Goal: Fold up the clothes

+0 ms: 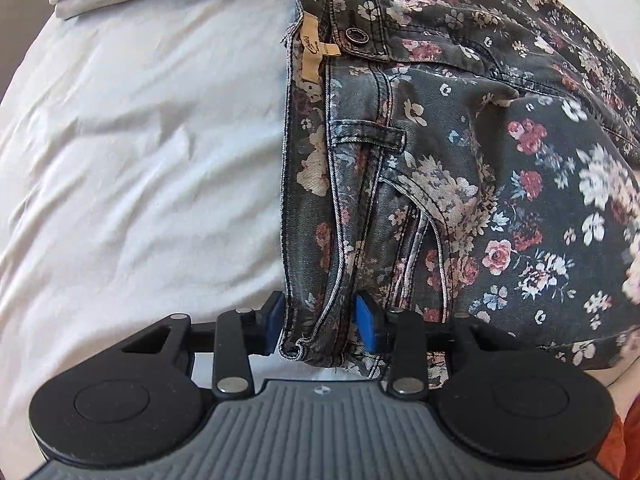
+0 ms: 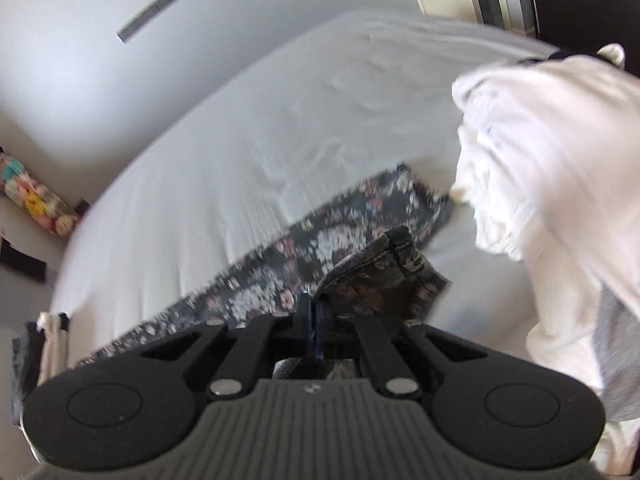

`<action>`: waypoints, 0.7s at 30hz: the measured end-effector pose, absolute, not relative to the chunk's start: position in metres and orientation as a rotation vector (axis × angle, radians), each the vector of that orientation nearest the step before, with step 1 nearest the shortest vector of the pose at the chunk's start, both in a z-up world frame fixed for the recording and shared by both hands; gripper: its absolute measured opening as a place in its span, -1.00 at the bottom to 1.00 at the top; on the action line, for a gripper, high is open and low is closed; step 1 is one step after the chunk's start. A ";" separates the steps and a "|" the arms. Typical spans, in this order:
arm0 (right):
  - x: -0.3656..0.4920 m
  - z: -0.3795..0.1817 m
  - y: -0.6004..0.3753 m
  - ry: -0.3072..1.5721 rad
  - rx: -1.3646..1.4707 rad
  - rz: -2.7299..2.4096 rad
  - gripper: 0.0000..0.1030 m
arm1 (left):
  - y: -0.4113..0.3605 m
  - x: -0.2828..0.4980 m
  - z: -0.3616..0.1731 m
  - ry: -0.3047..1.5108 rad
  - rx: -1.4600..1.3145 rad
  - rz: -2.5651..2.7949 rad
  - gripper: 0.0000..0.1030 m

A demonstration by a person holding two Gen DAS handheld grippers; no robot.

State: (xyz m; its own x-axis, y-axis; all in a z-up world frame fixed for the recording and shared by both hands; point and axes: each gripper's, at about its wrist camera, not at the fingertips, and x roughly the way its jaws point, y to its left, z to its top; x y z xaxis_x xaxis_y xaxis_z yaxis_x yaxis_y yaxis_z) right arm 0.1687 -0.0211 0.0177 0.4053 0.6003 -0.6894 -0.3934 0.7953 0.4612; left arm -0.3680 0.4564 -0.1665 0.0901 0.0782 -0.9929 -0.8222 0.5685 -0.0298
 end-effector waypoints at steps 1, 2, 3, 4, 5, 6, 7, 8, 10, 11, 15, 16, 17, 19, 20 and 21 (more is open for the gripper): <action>0.167 0.022 -0.033 0.959 0.248 0.637 -0.95 | 0.456 -0.369 -0.167 1.318 -0.720 0.763 -0.15; 0.165 0.024 -0.045 0.960 0.245 0.631 -0.95 | 0.455 -0.369 -0.168 1.319 -0.722 0.762 -0.14; 0.162 0.021 -0.058 0.976 0.235 0.614 -0.95 | 0.454 -0.370 -0.169 1.319 -0.723 0.762 -0.14; 0.160 0.013 -0.072 1.007 0.224 0.585 -0.95 | 0.454 -0.371 -0.169 1.319 -0.724 0.762 -0.14; 0.157 0.003 -0.085 1.041 0.214 0.554 -0.95 | 0.454 -0.371 -0.170 1.324 -0.721 0.762 -0.14; 0.154 -0.009 -0.096 1.074 0.209 0.524 -0.95 | 0.454 -0.371 -0.171 1.330 -0.718 0.762 -0.14; 0.151 -0.022 -0.107 1.107 0.206 0.496 -0.95 | 0.454 -0.371 -0.171 1.337 -0.712 0.763 -0.14; 0.149 -0.034 -0.118 1.140 0.203 0.467 -0.95 | 0.454 -0.370 -0.172 1.344 -0.705 0.764 -0.14; 0.142 -0.056 -0.132 1.193 0.195 0.433 -0.95 | 0.452 -0.370 -0.172 1.356 -0.693 0.766 -0.14; 0.139 -0.065 -0.137 1.218 0.190 0.420 -0.95 | 0.451 -0.370 -0.171 1.359 -0.688 0.765 -0.14; 0.128 -0.086 -0.152 1.294 0.169 0.392 -0.76 | 0.446 -0.373 -0.165 1.372 -0.660 0.760 -0.13; 0.127 -0.084 -0.154 1.293 0.154 0.388 -0.73 | 0.444 -0.374 -0.161 1.373 -0.643 0.756 -0.13; 0.128 -0.080 -0.154 1.279 0.121 0.393 -0.73 | 0.443 -0.376 -0.156 1.367 -0.626 0.748 -0.13; 0.130 -0.069 -0.154 1.241 0.044 0.414 -0.58 | 0.441 -0.372 -0.144 1.346 -0.591 0.729 -0.13; 0.130 -0.062 -0.152 1.216 0.006 0.427 -0.53 | 0.440 -0.366 -0.136 1.334 -0.570 0.720 -0.13; 0.132 -0.055 -0.148 1.187 -0.040 0.448 -0.52 | 0.434 -0.356 -0.128 1.325 -0.539 0.698 -0.13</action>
State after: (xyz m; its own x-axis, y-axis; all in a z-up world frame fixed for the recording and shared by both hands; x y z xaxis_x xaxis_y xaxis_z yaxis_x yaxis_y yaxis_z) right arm 0.1323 -0.1479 -0.0551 0.2974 0.3165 -0.9008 -0.3580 0.9116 0.2021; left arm -0.3562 0.4344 -0.1284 0.0965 0.1506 -0.9839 -0.7263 0.6865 0.0339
